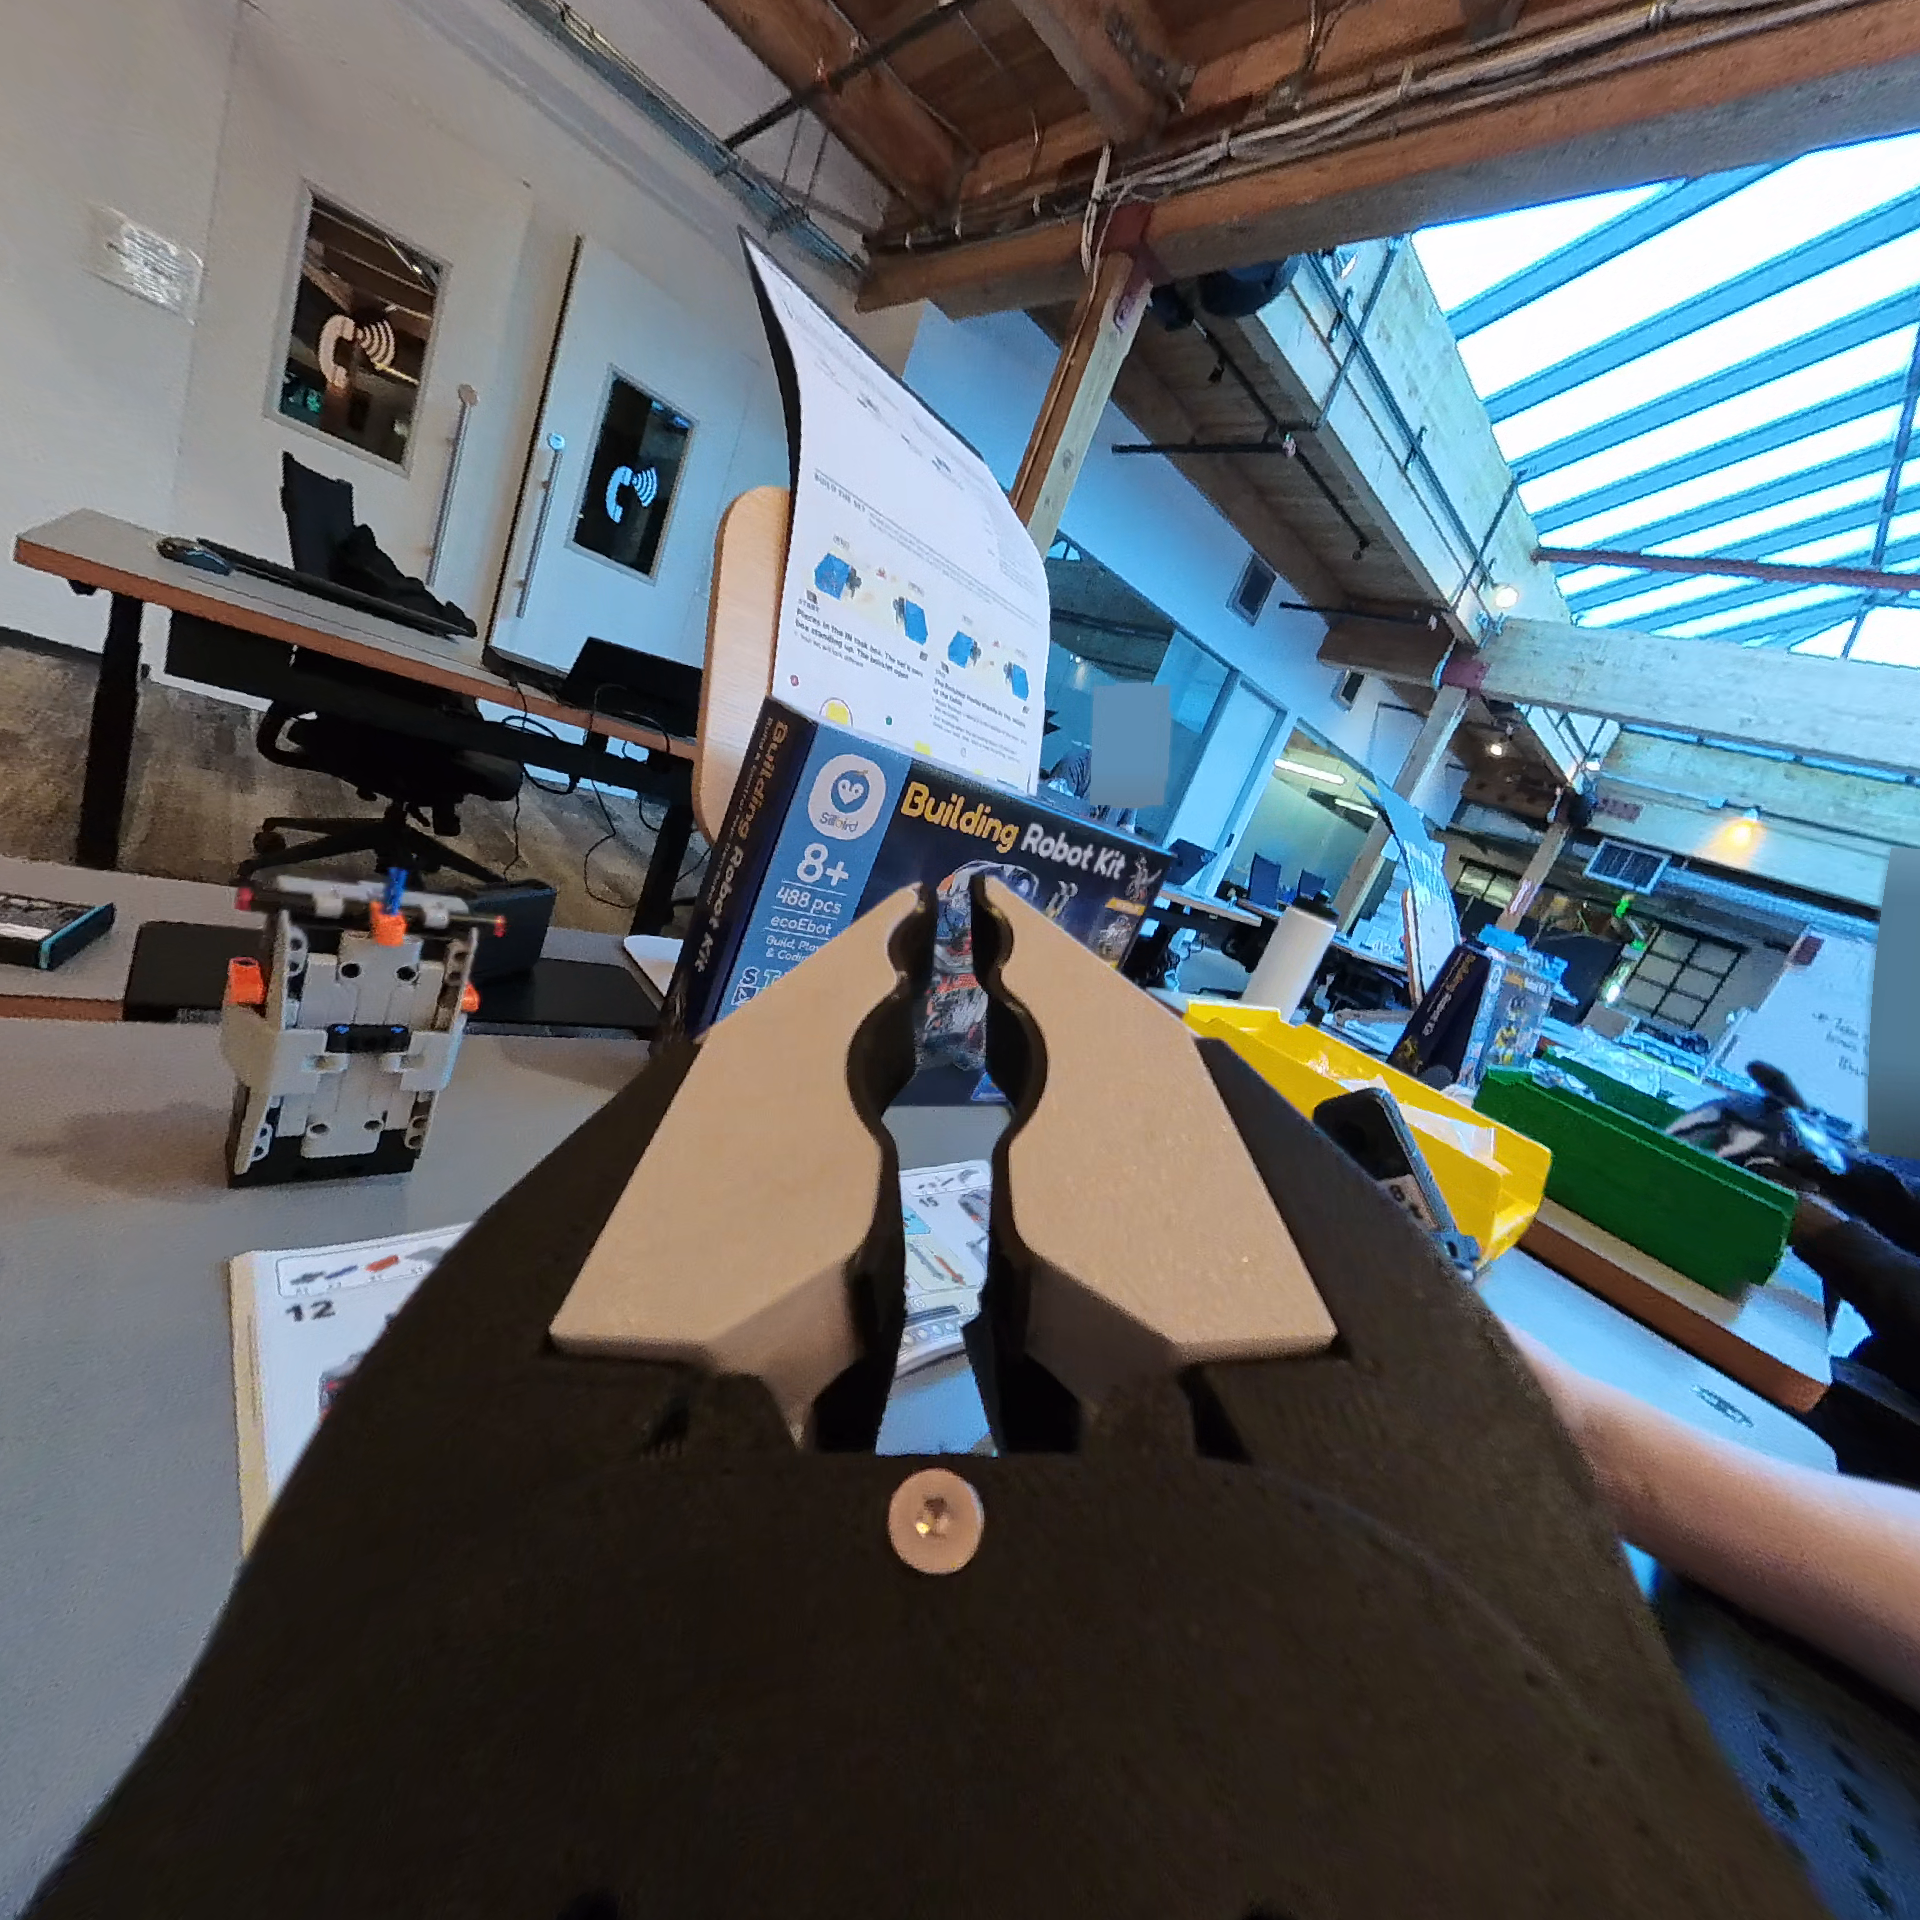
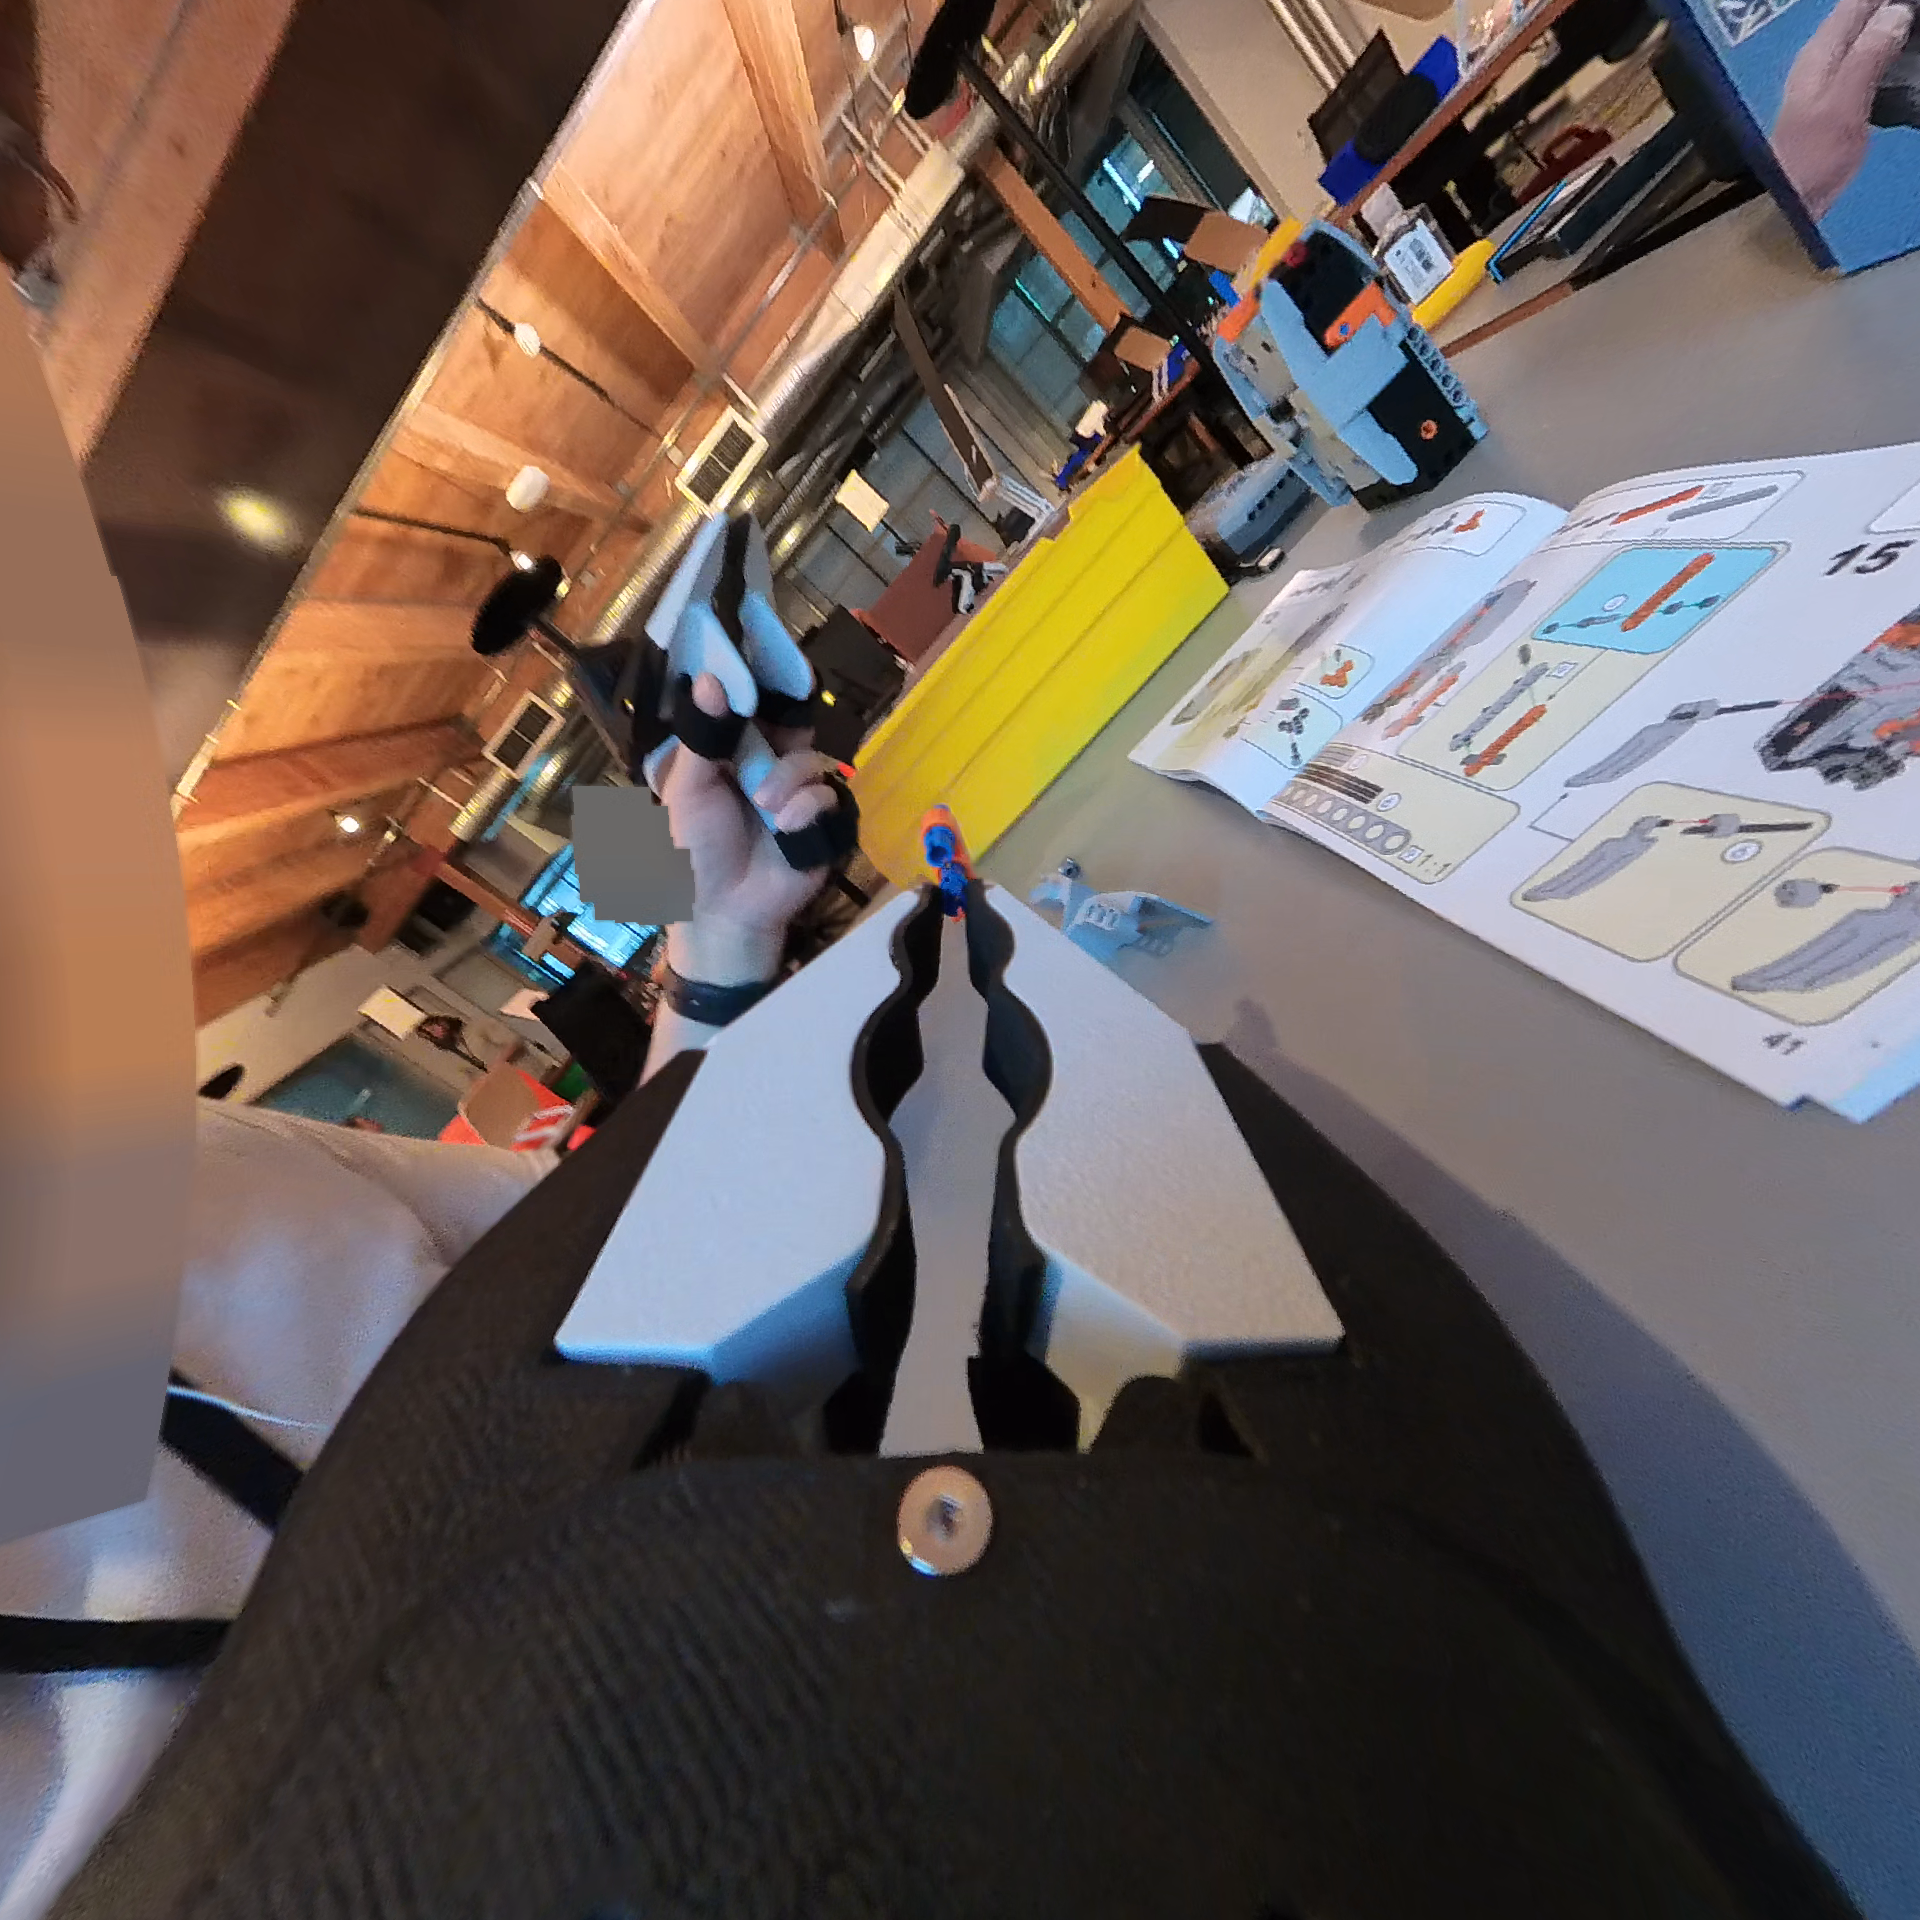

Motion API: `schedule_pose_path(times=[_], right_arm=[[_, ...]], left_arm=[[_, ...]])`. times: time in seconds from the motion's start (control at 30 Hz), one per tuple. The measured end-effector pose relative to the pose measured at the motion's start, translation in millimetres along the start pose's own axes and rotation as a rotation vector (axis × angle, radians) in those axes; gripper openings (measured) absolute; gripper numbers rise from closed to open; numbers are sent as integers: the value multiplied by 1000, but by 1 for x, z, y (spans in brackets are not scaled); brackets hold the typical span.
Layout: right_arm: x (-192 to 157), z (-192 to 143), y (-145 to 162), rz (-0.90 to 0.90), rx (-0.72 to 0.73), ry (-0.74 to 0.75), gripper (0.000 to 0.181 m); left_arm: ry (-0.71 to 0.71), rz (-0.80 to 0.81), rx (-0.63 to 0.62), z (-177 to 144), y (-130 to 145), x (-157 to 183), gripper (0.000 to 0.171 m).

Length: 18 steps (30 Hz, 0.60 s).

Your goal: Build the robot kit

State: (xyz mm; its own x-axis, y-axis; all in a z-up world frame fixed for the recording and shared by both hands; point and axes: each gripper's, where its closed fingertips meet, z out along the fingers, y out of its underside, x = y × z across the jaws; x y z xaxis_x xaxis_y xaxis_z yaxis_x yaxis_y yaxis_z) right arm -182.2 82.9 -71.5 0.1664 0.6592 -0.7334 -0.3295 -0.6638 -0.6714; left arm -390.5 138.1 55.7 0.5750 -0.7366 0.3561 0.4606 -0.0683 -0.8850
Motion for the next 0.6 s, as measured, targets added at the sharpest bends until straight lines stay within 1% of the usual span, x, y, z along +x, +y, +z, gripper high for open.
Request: schedule_pose_path(times=[0.1, 0.2, 0.27, 0.33, 0.4, 0.5, 0.53, 0.6], right_arm=[[5, 5, 2, -41, -48, 12, 3], [7, 7, -5, -69, -70, 21, 3], [3, 7, -18, -112, -54, 39, 3], [-1, 4, -30, -158, -61, 97, 3], [-14, 0, -37, -212, -86, 125, 4], [-36, -10, -44, -265, -91, 186, 4], [-46, -12, -45, -269, -75, 186, 4], [-66, -16, -46, -268, 12, 171, 3]], left_arm=[[8, 44, -48, 16, -1, 2, 3], [28, 70, -90, 31, -3, 7, 2], [27, 85, -73, 39, -13, 10, 1], [26, 89, -37, 47, -26, 11, 0], [14, 86, -34, 52, -28, 7, 0], [1, 76, -97, 51, -11, 0, 0], [-10, 74, -111, 48, -3, -4, 0], [-24, 49, -135, 41, 13, -11, 0]])
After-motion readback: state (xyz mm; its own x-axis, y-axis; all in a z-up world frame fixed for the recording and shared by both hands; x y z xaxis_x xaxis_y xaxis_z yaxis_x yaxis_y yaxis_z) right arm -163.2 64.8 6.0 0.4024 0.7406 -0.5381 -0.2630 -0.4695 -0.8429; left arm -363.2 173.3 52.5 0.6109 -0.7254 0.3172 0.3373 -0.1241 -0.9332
